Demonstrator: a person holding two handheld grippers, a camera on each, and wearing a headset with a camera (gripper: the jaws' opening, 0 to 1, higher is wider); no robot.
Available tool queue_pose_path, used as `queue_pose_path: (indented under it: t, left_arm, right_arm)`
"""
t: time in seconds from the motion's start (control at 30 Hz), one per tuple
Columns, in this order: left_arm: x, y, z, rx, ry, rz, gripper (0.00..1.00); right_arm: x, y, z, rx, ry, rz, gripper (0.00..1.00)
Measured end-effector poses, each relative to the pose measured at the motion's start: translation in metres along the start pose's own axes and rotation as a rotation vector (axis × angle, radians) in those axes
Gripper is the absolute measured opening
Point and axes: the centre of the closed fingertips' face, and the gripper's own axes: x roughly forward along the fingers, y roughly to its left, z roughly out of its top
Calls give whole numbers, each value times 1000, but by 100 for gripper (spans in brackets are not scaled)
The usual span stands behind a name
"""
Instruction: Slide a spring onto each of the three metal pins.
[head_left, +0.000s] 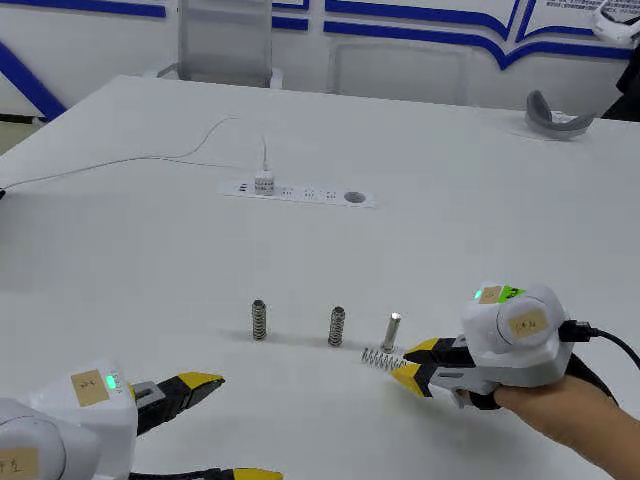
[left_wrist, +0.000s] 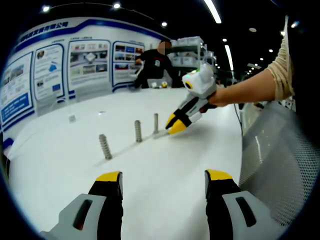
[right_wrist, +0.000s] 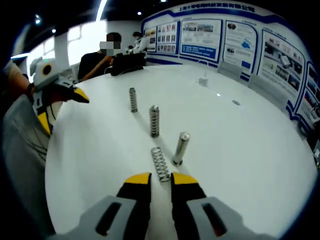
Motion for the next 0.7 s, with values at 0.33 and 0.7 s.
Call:
queue_pose_path:
  t: [0.33,0.7]
  left_arm:
    - [-1,1,0,-6,1,7,67]
    - [-1,1,0,-5,1,6,66]
  right_arm:
    - [6,-2,-1,0,6,13,16]
    - [7,2,-4,20,12,29,13]
